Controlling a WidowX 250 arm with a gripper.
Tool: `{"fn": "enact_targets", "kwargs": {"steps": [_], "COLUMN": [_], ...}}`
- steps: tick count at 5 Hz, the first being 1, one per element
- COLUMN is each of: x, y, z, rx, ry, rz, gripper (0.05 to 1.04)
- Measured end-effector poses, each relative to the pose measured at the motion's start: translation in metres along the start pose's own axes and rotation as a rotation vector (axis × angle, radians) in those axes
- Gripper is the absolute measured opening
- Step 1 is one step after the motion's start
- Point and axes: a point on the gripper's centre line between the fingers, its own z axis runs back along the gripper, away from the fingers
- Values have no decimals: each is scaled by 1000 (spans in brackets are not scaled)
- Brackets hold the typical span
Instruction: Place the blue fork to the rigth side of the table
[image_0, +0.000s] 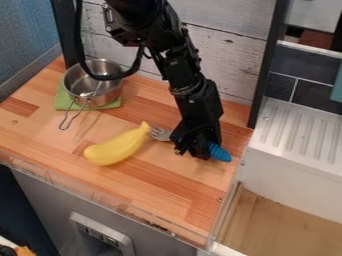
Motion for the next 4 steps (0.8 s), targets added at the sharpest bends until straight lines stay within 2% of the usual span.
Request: {"fn": "enact_targets", "kwargs": {"steps": [1, 2, 3, 4], "x": [12, 20, 29, 40], "y": [-10, -23, -42, -53], "z": [10, 22, 22, 21], "rx": [13, 25, 7, -2], "ry": [-39, -42, -79, -95], "rz": [10, 2, -13, -46], "gripper": [415, 415, 415, 415]}}
